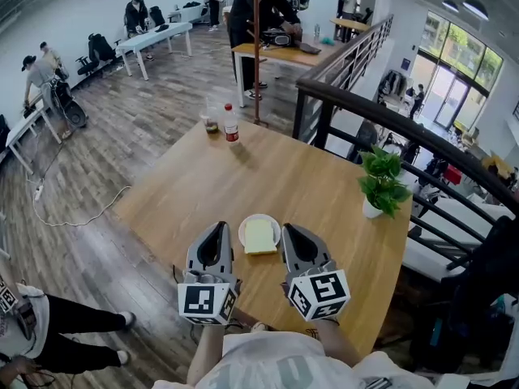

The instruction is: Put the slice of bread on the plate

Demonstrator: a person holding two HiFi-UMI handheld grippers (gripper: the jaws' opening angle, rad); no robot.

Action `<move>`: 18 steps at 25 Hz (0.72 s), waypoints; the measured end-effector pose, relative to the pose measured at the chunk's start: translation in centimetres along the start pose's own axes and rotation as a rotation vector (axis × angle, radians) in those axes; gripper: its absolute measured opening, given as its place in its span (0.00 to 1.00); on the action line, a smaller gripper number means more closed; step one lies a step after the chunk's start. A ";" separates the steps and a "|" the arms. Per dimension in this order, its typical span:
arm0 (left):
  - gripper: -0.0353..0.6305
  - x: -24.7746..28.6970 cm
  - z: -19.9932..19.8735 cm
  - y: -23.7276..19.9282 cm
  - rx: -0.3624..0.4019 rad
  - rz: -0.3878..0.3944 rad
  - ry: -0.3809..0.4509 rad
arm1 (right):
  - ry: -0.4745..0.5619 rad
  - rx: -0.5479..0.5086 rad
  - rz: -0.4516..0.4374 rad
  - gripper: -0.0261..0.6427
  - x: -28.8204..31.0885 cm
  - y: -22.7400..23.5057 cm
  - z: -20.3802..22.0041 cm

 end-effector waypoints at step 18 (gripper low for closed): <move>0.07 -0.3 -0.2 0.1 0.017 -0.008 0.002 | -0.025 -0.042 0.092 0.06 -0.5 1.2 0.2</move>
Point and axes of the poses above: the fingertips, and each gripper's own axes: x forward along the fingers, y to its right, z out of its underside, the point moved 5 cm from there along -x, backward along the fingers, and after that the axes turned 6 degrees about -z, right-handed, at the moved point
